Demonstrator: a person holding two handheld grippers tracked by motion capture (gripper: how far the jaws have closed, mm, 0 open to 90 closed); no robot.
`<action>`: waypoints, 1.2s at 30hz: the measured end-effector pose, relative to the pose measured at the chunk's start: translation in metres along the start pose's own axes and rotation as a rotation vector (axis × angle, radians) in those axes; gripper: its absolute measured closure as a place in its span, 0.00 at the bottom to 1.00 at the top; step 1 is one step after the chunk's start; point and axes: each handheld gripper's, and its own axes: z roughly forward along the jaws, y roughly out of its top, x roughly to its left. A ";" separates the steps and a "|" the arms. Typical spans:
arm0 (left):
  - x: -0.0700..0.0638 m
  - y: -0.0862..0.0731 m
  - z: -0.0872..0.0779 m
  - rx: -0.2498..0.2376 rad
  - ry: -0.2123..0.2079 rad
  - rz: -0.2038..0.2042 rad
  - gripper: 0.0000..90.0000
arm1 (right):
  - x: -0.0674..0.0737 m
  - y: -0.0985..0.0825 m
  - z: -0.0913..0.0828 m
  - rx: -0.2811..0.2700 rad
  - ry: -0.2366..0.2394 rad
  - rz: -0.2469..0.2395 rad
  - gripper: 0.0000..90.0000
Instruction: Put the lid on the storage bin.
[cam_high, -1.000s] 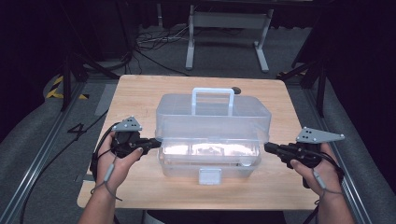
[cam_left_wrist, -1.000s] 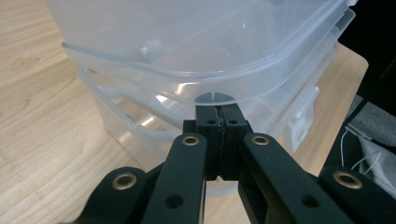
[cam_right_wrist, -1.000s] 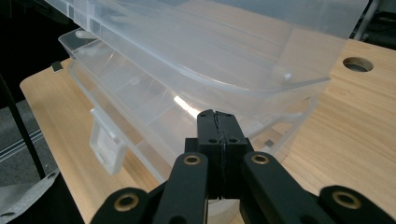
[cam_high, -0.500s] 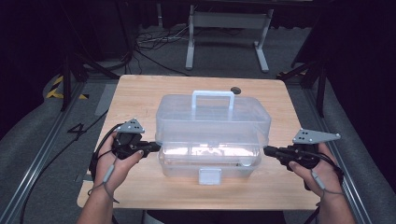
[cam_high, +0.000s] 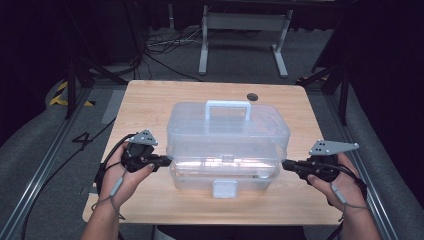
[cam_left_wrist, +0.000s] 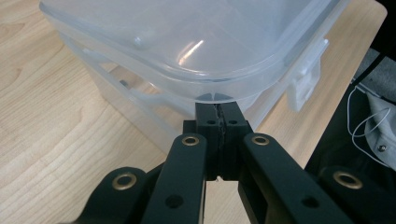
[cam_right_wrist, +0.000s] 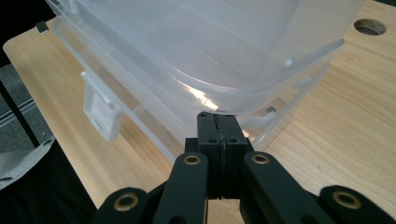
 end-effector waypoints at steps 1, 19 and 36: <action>0.000 0.000 0.000 0.000 0.000 0.000 1.00 | 0.000 0.000 0.000 0.006 0.000 0.000 1.00; -0.002 0.000 0.004 0.108 -0.006 0.029 1.00 | 0.002 -0.003 0.005 0.086 0.020 -0.015 1.00; -0.003 0.000 0.010 0.173 -0.006 0.053 1.00 | 0.002 -0.006 0.010 0.141 0.036 -0.022 1.00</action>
